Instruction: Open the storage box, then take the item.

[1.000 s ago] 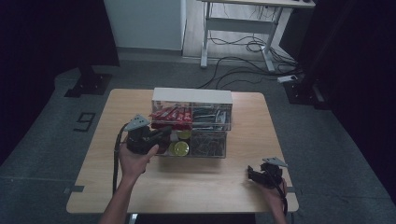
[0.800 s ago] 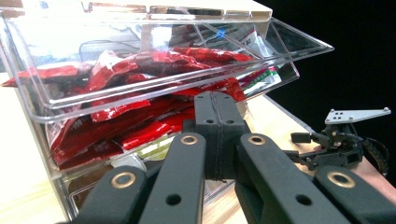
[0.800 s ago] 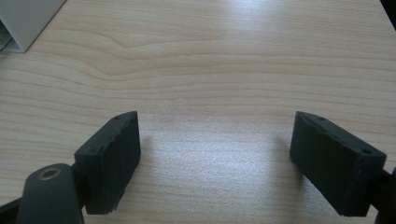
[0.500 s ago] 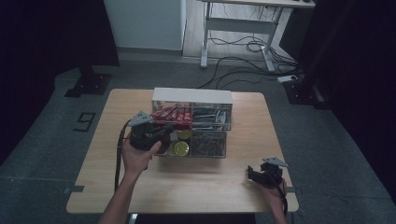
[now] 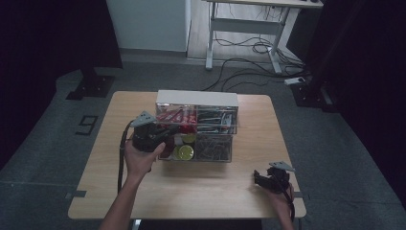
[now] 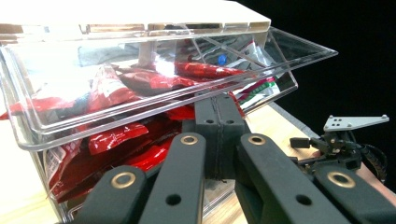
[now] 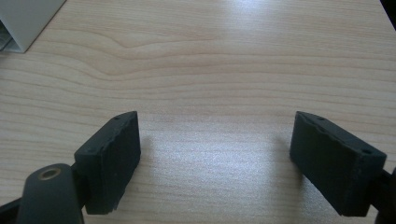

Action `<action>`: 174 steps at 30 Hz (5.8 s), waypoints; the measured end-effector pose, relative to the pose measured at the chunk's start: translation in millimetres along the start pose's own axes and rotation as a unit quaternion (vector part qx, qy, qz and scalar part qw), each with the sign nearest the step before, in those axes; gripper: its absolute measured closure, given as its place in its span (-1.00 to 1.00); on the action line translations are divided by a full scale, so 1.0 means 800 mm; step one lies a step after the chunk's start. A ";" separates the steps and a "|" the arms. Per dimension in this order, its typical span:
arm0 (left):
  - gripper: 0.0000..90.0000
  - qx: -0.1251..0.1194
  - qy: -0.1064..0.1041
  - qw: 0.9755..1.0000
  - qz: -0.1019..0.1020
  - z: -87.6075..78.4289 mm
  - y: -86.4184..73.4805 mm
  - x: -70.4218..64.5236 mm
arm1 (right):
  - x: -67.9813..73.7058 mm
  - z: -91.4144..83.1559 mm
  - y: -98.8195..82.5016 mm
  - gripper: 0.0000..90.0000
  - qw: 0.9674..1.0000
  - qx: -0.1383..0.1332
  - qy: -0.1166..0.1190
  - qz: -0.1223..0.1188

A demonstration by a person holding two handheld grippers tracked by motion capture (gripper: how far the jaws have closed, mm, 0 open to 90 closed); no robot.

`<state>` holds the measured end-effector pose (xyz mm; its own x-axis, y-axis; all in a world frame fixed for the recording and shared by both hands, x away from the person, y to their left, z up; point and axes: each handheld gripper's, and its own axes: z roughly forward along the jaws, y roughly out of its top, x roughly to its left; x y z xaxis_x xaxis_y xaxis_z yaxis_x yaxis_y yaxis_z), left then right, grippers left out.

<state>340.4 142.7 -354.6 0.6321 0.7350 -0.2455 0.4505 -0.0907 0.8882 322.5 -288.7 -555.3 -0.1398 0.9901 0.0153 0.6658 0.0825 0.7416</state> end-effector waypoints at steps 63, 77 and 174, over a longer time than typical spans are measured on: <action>1.00 -0.013 -0.002 1.000 -0.001 0.004 0.037 0.008 | 0.038 -0.086 0.075 -0.13 0.989 -0.114 0.090 -0.003; 1.00 -0.014 -0.004 1.000 -0.009 0.004 0.038 0.009 | 0.057 -0.115 0.117 -0.05 0.980 -0.146 0.134 -0.005; 1.00 -0.014 -0.011 1.000 -0.019 0.007 0.035 0.016 | 0.166 -0.074 0.211 0.93 0.976 -0.137 0.143 -0.090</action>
<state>365.0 146.0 -335.2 0.6283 0.7231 -0.2872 0.4572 -0.0445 0.8882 372.8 -149.9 -388.6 -0.4609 0.8871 0.0255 0.3955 0.1796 0.9007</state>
